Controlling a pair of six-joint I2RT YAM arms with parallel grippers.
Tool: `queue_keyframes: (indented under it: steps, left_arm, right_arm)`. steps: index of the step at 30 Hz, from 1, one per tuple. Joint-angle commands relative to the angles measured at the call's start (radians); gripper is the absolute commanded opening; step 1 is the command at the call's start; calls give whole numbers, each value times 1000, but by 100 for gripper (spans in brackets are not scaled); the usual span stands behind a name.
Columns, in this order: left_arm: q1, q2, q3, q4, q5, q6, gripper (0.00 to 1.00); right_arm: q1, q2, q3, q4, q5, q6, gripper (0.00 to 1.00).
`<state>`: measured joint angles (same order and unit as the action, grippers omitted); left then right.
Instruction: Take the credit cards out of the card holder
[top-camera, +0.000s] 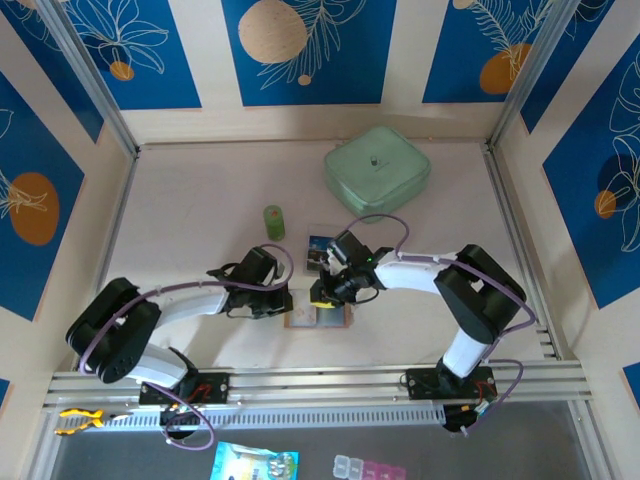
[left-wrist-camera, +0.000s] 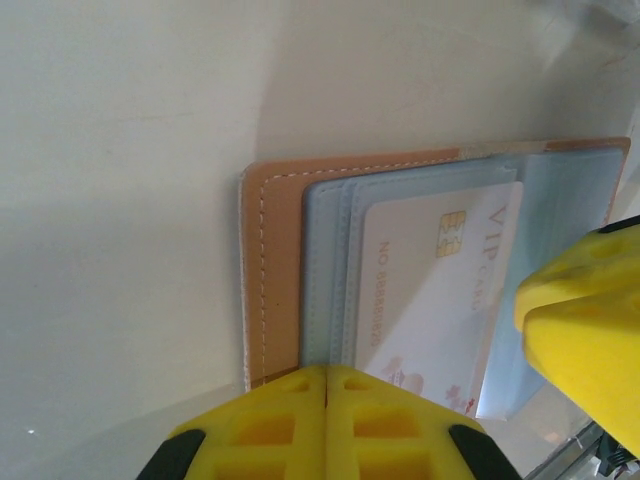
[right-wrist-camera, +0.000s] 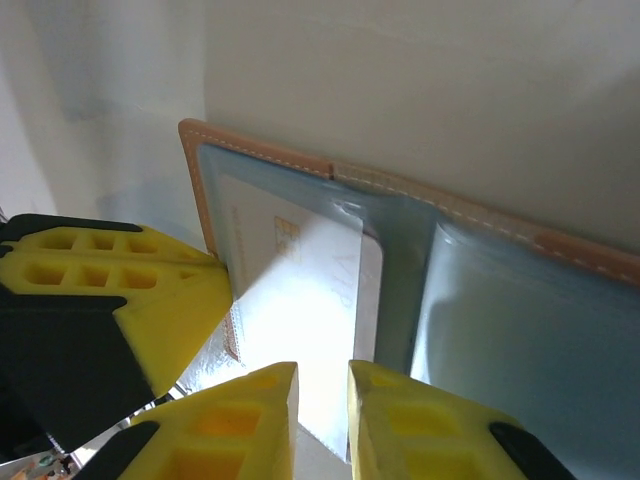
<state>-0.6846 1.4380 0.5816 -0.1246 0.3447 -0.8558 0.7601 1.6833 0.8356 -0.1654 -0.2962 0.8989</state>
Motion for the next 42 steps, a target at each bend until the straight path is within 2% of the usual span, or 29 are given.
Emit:
queue_keyframes:
  steps: [1,9,15,23,42]
  left_arm:
    - [10,22,-10,-8,11,3,0]
    - [10,25,-12,-21,10,4,0]
    - [10,29,-11,-29,9,4,0]
    - [10,32,-14,-32,12,5,0]
    - [7,-39,26,-71,24,5,0]
  right_arm:
    - [9,17,1,26,-35,7,20]
    - [13,50,1,34,-38,10,20]
    - [24,47,22,-57,36,-14,24]
    - [28,20,22,-120,97,-31,24]
    - [25,-45,2,-91,76,-23,24]
